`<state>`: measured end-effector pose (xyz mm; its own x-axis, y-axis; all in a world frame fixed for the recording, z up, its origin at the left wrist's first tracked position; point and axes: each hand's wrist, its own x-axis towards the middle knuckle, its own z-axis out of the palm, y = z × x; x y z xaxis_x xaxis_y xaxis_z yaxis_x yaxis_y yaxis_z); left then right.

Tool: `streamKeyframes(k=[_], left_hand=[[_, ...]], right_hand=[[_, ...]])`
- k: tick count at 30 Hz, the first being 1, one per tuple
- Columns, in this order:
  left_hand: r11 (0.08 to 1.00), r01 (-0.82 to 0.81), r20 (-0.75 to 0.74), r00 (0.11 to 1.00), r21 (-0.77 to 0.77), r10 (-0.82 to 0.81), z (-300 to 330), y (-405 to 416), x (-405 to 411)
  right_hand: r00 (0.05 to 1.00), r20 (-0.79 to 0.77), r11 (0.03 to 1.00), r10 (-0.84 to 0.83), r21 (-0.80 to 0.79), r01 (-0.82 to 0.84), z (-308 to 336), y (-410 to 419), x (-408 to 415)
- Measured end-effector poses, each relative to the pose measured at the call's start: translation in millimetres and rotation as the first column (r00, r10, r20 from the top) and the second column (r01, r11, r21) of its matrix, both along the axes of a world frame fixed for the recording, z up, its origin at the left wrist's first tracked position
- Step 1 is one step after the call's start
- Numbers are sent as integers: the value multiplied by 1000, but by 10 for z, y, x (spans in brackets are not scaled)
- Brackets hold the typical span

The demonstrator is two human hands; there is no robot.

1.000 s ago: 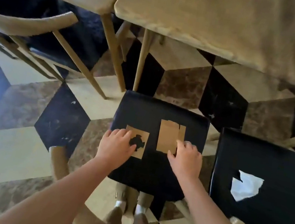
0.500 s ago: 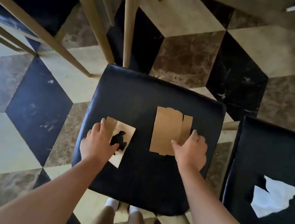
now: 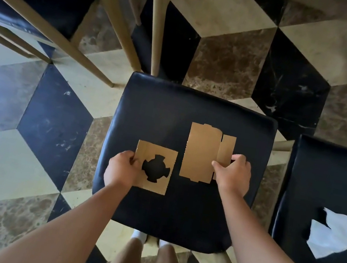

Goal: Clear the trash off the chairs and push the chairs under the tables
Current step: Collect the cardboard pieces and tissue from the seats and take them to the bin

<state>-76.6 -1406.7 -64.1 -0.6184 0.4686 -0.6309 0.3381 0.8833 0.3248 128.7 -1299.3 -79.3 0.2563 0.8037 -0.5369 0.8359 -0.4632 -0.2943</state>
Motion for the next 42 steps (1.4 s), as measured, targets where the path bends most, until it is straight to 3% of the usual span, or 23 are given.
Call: streamKeyframes(k=[8, 15, 22, 28, 36, 42], left_hand=[[989, -118, 179, 979, 95, 99, 434, 59, -6], [968, -140, 239, 967, 209, 88, 1475, 88, 169], [936, -34, 279, 958, 352, -70, 2555, -8, 502], [880, 69, 303, 924, 471, -235, 3186, -92, 1032], [867, 153, 316, 889, 474, -330, 3334, -10, 1949], [897, 162, 336, 888, 412, -315, 3248, 173, 2986]], right_hand=[[960, -264, 996, -88, -17, 87, 291, -115, 101], [918, -377, 984, -123, 77, 163, 1388, -151, 306], [855, -495, 915, -156, 255, 314, 2755, -522, 859], [808, -562, 840, -177, 342, 422, 3551, -993, 1442], [747, -652, 821, -129, 352, 450, 3944, -1194, 2354], [632, -774, 892, -31, 263, 366, 4064, -906, 3196]])
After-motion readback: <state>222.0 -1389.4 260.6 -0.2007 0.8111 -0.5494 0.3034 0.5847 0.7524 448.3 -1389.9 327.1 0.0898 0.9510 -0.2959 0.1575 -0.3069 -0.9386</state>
